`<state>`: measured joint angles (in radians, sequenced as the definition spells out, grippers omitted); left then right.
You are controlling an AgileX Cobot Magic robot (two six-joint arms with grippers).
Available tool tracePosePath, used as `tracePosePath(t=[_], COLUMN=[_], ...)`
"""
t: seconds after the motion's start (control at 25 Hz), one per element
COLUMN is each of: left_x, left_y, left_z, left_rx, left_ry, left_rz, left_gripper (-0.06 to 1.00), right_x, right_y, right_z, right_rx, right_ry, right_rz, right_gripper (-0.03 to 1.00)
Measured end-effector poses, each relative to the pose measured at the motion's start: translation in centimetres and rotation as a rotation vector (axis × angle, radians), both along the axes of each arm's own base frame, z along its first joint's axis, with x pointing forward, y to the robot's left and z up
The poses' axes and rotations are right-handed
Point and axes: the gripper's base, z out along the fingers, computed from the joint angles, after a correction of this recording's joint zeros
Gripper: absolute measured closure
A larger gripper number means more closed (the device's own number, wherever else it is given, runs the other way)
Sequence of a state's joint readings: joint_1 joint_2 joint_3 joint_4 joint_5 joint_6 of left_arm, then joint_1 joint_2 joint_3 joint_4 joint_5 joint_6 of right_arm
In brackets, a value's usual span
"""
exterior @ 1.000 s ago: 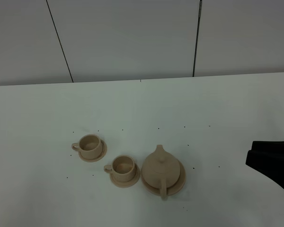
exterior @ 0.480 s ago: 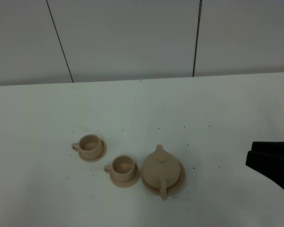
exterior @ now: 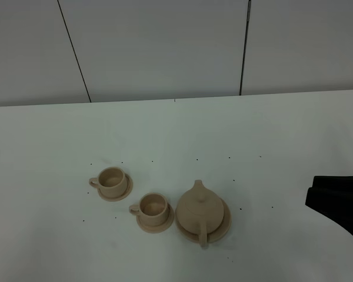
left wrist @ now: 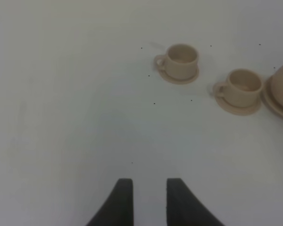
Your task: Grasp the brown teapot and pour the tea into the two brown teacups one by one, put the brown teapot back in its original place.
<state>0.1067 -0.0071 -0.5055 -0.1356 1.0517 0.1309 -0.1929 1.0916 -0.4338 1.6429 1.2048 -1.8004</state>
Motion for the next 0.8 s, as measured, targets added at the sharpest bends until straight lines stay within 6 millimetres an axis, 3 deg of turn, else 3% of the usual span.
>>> tracePosePath(t=[0.8], left_x=[0.0], left_y=[0.0], left_z=[0.0], left_rx=[0.000], left_ry=[-0.001], left_rz=[0.000], left_gripper=[0.70], right_x=[0.6], right_y=[-0.3], right_z=[1.0], right_rx=[0.090], right_ry=[-0.068], right_rz=[-0.073], right_gripper=[0.68])
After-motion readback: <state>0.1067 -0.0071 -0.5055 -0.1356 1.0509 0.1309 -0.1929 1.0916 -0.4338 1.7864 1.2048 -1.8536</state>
